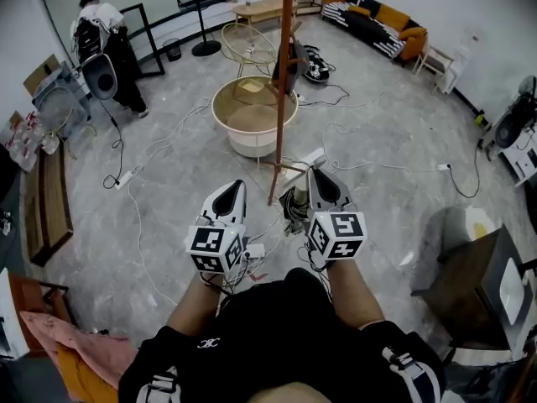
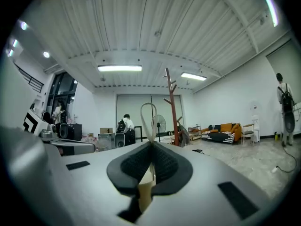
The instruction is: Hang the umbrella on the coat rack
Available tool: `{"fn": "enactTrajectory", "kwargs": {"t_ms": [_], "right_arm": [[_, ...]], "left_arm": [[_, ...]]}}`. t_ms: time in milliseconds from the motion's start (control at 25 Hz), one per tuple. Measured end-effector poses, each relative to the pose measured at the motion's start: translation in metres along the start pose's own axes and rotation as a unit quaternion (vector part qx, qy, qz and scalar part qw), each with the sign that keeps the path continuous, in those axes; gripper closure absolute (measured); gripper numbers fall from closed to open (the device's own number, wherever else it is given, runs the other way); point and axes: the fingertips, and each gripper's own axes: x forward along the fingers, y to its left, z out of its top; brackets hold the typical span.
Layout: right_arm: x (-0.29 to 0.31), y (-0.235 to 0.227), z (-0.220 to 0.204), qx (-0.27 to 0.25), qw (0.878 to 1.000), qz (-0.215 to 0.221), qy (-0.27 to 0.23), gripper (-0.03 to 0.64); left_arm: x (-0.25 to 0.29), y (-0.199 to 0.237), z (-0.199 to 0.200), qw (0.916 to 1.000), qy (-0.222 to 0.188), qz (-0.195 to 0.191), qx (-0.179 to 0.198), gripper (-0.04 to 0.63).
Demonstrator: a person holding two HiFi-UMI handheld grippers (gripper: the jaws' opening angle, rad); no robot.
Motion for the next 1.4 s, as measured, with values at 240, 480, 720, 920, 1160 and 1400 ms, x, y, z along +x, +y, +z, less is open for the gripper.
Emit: {"fn": "enactTrajectory", "kwargs": {"t_ms": [240,480,720,920,1160,1400], "right_arm": [[0.027,0.0,-0.002,0.0,1.0,0.014,0.001,0.601],[0.09,-0.019,-0.012,-0.004,1.0,0.019,0.004,0.601],[0.179,-0.04,-0.023,-0.035,0.998,0.052,0.025,0.601],[0.254,-0.064,-0.027,-0.04,0.996,0.061,0.049,0.601],[0.345,-0.102,-0.05,-0.043,0.994,0.059,0.083,0.601],[0.423,-0.131,-0.076,-0.063,0.989,0.068,0.118,0.601]], "left_arm": [[0.017,0.013,-0.004,1.0,0.008,0.006,-0.001,0.578],[0.064,0.048,-0.01,0.9997,0.013,0.022,-0.001,0.578],[0.138,0.09,0.005,0.9991,0.005,0.042,0.01,0.578],[0.196,0.124,0.027,0.9981,0.009,0.059,0.014,0.578],[0.266,0.163,0.027,0.9964,0.024,0.081,0.009,0.578],[0.319,0.199,0.021,0.9936,0.031,0.108,-0.001,0.578]]}}
